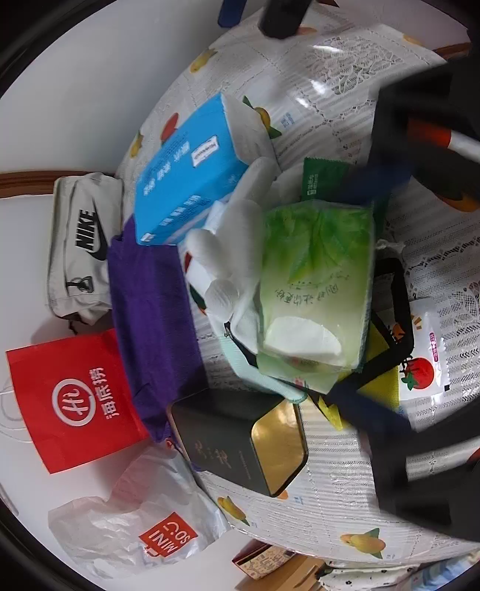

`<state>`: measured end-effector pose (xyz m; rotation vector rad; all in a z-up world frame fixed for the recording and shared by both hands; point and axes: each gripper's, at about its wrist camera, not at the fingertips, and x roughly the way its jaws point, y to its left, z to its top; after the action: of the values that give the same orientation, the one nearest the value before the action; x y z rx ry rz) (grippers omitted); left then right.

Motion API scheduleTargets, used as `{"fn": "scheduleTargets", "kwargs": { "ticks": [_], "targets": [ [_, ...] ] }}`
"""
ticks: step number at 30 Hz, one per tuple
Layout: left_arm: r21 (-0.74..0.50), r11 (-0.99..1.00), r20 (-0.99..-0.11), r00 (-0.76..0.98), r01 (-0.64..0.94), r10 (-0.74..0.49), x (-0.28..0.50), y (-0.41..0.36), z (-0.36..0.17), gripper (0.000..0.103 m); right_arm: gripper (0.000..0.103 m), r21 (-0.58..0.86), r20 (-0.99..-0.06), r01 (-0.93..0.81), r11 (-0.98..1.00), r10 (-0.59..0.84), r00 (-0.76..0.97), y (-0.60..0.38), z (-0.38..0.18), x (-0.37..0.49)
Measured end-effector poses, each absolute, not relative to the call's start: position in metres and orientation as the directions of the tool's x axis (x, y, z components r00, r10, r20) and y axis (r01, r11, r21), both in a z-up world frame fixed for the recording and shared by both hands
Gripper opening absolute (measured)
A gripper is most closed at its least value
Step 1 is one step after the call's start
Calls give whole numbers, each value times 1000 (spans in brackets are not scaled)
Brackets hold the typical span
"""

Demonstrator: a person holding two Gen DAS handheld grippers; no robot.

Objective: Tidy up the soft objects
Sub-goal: 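Grasp the green wet-wipe pack with the left tool while the right tool grasps the white gloves, then lift the green wet-wipe pack with the left tool while the right tool lifts the white gloves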

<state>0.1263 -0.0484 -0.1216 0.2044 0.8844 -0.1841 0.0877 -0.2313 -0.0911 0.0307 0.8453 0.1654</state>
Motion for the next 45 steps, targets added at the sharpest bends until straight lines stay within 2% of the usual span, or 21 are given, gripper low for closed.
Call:
{"fn": "scheduleTargets", "kwargs": {
  "ticks": [4, 12, 17, 23, 26, 32, 33, 34, 37, 39, 45],
  "targets": [
    [24, 969, -774, 618, 246, -138, 121, -36, -110, 72, 103, 88, -752, -152, 985, 165, 639, -224, -94, 95],
    [15, 984, -766, 634, 177, -103, 111, -4, -89, 72, 102, 73, -737, -229, 971, 207, 643, -197, -82, 109],
    [2, 996, -778, 626, 88, -53, 112, 27, -89, 72, 102, 76, -716, -331, 940, 282, 638, -165, -73, 122],
    [-17, 1000, -783, 621, 23, -28, 114, 55, -91, 72, 99, 49, -712, -423, 905, 328, 621, -125, -75, 143],
    [-28, 1000, -790, 612, 0, -22, 116, 66, -95, 72, 94, 45, -716, -444, 895, 339, 610, -112, -82, 154],
    [-70, 997, -800, 599, -25, -41, 119, 84, -101, 72, 77, 33, -758, -455, 890, 319, 569, -95, -106, 179],
    [-74, 997, -800, 598, -27, -43, 120, 85, -101, 72, 66, 33, -766, -457, 889, 316, 560, -94, -110, 183],
    [-75, 997, -800, 599, -28, -44, 121, 86, -101, 72, 49, 35, -778, -458, 888, 312, 545, -92, -115, 187],
    [-81, 996, -799, 600, -29, -48, 123, 89, -101, 72, 23, 74, -799, -475, 877, 337, 498, -91, -121, 193],
    [-85, 996, -799, 599, -27, -52, 124, 90, -101, 72, 18, 86, -799, -485, 870, 351, 489, -92, -119, 191],
    [-95, 995, -794, 605, -34, -55, 129, 94, -95, 72, 14, 117, -768, -501, 858, 398, 503, -100, -93, 175]
  ]
}}
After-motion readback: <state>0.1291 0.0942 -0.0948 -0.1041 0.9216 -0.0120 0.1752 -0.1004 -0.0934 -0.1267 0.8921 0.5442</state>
